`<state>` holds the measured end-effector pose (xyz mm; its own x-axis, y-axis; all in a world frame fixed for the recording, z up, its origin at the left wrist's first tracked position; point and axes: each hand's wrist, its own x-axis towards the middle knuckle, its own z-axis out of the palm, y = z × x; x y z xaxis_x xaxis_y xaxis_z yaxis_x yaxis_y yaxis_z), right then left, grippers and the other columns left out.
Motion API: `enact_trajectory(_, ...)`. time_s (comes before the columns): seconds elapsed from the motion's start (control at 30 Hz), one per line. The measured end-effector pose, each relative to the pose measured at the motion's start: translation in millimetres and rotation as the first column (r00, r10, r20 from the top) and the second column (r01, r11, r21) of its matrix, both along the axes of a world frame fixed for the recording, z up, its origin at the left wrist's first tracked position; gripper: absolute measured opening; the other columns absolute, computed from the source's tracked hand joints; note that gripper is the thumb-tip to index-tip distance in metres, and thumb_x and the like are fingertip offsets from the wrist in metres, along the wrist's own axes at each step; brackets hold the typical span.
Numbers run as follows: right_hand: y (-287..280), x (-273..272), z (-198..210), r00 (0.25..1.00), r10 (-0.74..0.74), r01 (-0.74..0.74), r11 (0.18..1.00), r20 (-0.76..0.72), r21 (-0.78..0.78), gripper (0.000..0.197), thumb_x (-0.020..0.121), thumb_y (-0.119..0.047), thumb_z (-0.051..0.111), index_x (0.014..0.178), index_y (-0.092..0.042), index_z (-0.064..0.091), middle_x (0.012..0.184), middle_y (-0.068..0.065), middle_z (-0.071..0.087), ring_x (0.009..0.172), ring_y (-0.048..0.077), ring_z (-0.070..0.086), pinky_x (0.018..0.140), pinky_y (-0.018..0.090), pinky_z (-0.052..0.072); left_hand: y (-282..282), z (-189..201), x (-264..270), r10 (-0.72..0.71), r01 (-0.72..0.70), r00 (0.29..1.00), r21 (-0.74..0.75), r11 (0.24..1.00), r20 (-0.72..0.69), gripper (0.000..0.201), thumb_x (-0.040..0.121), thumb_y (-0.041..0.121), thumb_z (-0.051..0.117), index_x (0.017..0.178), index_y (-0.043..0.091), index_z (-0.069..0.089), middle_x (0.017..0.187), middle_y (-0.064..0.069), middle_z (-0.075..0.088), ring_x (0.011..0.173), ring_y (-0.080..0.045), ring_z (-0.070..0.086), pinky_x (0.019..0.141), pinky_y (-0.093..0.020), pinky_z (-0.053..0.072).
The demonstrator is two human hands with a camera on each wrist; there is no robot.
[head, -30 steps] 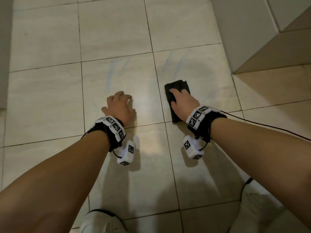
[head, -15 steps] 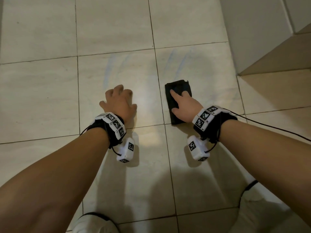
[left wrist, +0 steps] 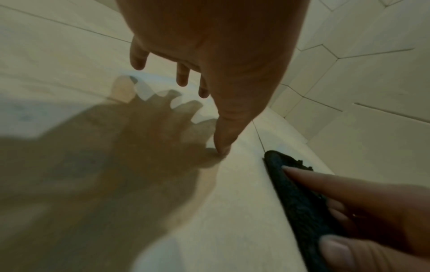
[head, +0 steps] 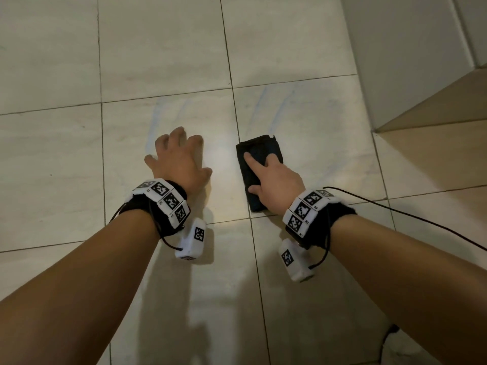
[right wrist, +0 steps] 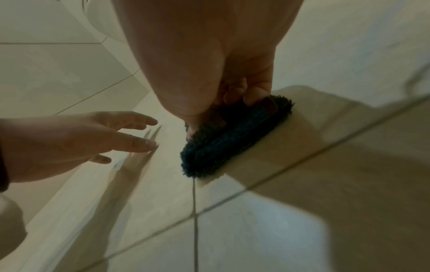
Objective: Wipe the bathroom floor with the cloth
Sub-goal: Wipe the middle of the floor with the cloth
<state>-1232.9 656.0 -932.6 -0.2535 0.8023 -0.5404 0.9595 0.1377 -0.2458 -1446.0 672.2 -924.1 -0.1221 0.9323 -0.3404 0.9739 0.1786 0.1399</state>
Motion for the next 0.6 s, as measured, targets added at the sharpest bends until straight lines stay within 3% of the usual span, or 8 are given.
enact_trajectory(0.17, 32.5, -11.1, 0.0, 1.0, -0.006, 0.006, 1.0, 0.011, -0.005, 0.074, 0.1, -0.038, 0.052, 0.156, -0.037, 0.004, 0.131, 0.01, 0.033, 0.105, 0.026, 0.052, 0.076, 0.038, 0.047, 21.2, 2.8, 6.4, 0.032, -0.031, 0.999, -0.039, 0.999, 0.012, 0.064, 0.079, 0.045, 0.07, 0.136, 0.037, 0.042, 0.151, 0.004, 0.026, 0.139, -0.029, 0.021, 0.098, -0.057, 0.033)
enact_trajectory(0.37, 76.2, -16.2, 0.3, 0.999, -0.047, 0.047, 0.998, 0.015, 0.03, 0.074, 0.099, -0.04, 0.051, 0.157, -0.037, 0.005, 0.136, 0.012, 0.033, 0.107, 0.029, 0.053, 0.077, 0.039, 0.047, 32.9, 7.3, 12.5, 0.072, -0.071, 0.997, -0.087, 0.994, 0.004, 0.063, 0.076, 0.039, 0.077, 0.131, 0.034, 0.047, 0.146, 0.002, 0.03, 0.132, -0.03, 0.027, 0.089, -0.05, 0.039)
enact_trajectory(0.6, 122.8, -15.2, -0.8, 0.993, -0.108, 0.108, 0.994, -0.045, -0.002, 0.076, 0.099, -0.039, 0.051, 0.157, -0.033, 0.003, 0.149, 0.019, 0.024, 0.116, 0.037, 0.053, 0.093, 0.042, 0.049, 33.7, 11.2, 9.6, 0.033, -0.036, 0.999, -0.093, 0.995, -0.037, 0.062, 0.075, 0.044, 0.076, 0.129, 0.033, 0.048, 0.14, 0.001, 0.032, 0.128, -0.029, 0.029, 0.076, -0.043, 0.032)
